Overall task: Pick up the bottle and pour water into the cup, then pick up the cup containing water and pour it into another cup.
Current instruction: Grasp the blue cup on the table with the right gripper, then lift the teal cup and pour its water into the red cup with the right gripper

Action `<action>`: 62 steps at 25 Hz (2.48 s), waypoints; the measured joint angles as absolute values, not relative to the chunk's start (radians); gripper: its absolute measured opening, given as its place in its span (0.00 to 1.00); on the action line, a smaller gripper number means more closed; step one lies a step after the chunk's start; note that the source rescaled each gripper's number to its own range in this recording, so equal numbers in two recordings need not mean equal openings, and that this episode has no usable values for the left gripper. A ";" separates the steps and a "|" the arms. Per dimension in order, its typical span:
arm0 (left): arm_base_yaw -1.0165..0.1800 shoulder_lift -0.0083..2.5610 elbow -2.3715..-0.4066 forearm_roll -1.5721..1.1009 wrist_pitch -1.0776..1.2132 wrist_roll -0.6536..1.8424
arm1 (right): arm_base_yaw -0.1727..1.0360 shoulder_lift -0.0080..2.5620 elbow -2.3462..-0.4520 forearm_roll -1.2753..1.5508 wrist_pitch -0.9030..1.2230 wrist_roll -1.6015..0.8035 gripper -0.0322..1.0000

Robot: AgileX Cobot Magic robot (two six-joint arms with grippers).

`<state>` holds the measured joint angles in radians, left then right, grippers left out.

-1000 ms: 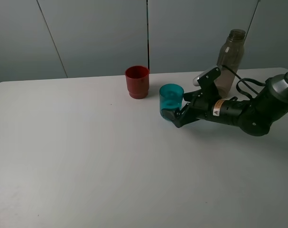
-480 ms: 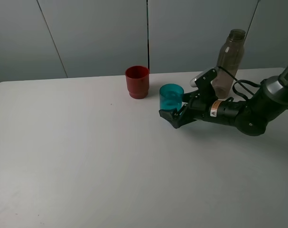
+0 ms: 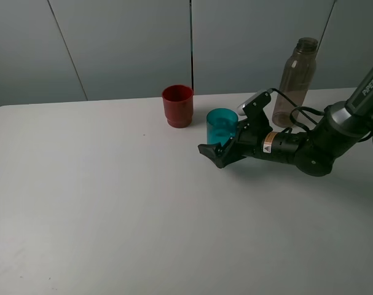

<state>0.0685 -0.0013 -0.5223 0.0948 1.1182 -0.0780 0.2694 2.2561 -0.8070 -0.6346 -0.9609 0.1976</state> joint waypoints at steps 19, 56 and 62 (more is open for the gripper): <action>0.069 -0.001 -0.522 0.095 1.118 -0.078 | 0.274 2.256 -0.848 -0.588 -0.981 0.207 1.00; 0.069 -0.001 -0.522 0.095 1.116 -0.048 | 0.278 2.187 -0.848 -0.586 -0.906 0.270 0.10; 0.069 -0.001 -0.522 0.095 1.116 -0.041 | 0.278 2.096 -0.907 -0.586 -0.727 0.322 0.10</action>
